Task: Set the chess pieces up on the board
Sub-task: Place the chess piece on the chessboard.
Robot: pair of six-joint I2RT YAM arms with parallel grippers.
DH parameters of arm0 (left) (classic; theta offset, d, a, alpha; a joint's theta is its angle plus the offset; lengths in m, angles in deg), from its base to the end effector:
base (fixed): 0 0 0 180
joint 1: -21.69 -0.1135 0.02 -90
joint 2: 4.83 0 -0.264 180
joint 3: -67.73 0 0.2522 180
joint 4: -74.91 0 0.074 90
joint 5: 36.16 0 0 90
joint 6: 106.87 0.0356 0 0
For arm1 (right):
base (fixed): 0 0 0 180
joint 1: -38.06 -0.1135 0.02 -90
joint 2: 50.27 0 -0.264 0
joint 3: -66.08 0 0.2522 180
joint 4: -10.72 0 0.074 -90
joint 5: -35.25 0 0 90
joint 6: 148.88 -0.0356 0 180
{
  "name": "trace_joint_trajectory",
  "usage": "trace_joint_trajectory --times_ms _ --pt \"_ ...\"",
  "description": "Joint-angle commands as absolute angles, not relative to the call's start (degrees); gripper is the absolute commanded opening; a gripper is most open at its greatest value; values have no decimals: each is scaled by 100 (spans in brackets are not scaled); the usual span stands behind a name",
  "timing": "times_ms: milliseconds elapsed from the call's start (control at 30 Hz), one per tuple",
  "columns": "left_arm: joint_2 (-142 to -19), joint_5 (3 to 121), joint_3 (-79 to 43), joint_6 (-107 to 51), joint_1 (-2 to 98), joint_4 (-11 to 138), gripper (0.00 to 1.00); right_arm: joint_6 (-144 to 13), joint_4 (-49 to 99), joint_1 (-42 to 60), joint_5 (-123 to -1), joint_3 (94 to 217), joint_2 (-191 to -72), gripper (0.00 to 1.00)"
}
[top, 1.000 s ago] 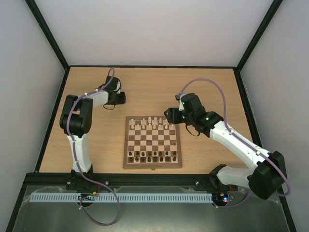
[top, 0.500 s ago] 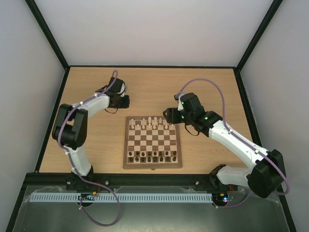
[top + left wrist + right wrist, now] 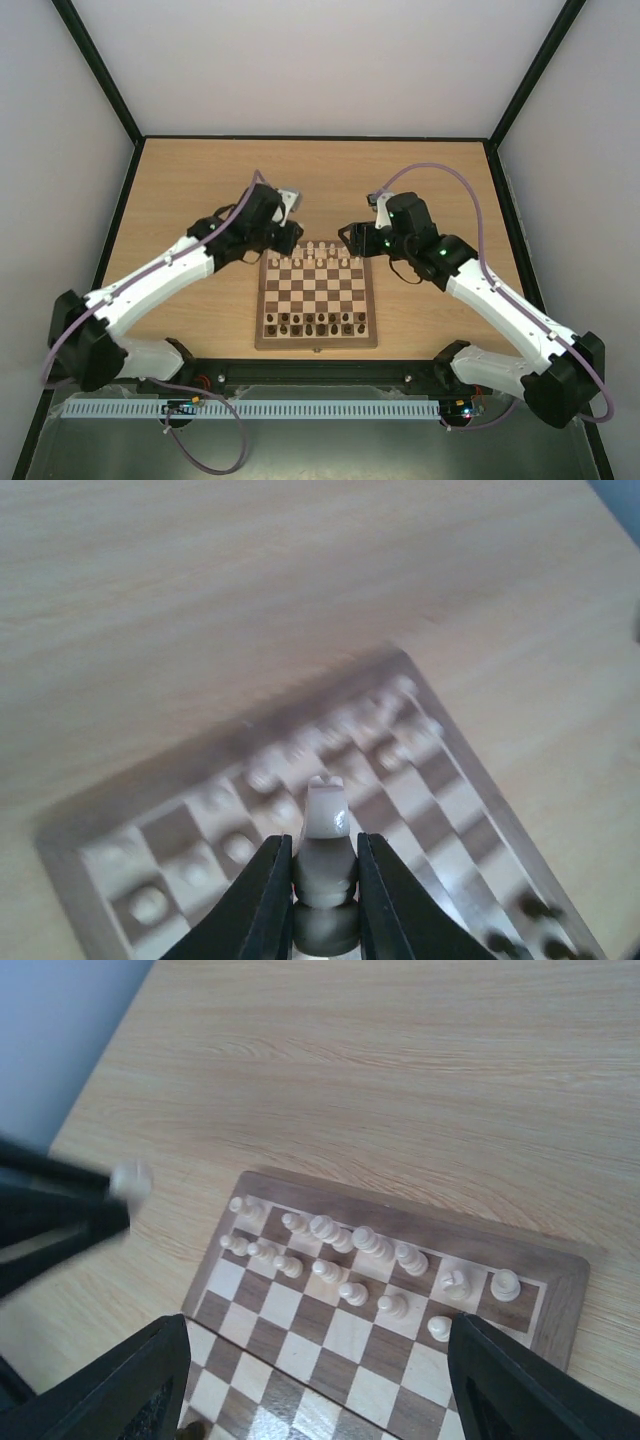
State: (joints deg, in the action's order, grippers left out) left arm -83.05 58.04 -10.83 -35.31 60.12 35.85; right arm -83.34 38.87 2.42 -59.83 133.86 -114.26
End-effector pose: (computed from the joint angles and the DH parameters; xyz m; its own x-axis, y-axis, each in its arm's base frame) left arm 0.2363 -0.1908 0.3049 -0.6751 0.1329 -0.7257 0.4755 0.8304 -0.2902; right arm 0.2059 0.1515 0.3223 -0.5726 0.0969 -0.8141 -0.4492 0.7936 0.4104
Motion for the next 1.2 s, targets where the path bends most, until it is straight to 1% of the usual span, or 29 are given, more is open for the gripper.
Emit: trace_joint_trajectory --times_ms 0,133,300,400,567,633,700,767,867,1000,1167 --pt "-7547 5590 -684 -3815 6763 3142 8 -8360 4280 260 -6455 13599 -11103 71" --pt "-6900 5645 -514 -4032 7276 3091 9 -8386 4390 265 -7228 13567 -10913 71" --pt "-6124 5866 -216 -4137 7847 3148 10 -8331 4598 272 -8555 13540 -10622 70" --pt "-5738 5911 -85 -4148 8281 3274 11 -8501 4433 271 -9271 13387 -10515 70" --pt "-5470 5825 -22 -4139 8775 3311 12 -8961 3765 265 -10608 13219 -10677 65" --pt "-5437 5845 11 -4132 8846 3334 13 -9095 3572 260 -10942 13189 -10734 59" --pt "-5408 5864 61 -4113 8848 3367 13 -9163 3454 221 -11086 13167 -10765 54" --pt "-5416 5885 78 -4098 8849 3383 13 -9217 3322 105 -11223 13125 -10767 52" --pt "-5480 5844 77 -4107 8849 3404 15 -9157 3317 -111 -11255 13153 -10762 44" --pt "-5567 5919 40 -4219 8809 3427 16 -8992 3457 -313 -11161 13175 -10760 42" --pt "-5396 6786 167 -4393 8423 3752 17 -8914 3444 -524 -11137 13103 -10718 40"
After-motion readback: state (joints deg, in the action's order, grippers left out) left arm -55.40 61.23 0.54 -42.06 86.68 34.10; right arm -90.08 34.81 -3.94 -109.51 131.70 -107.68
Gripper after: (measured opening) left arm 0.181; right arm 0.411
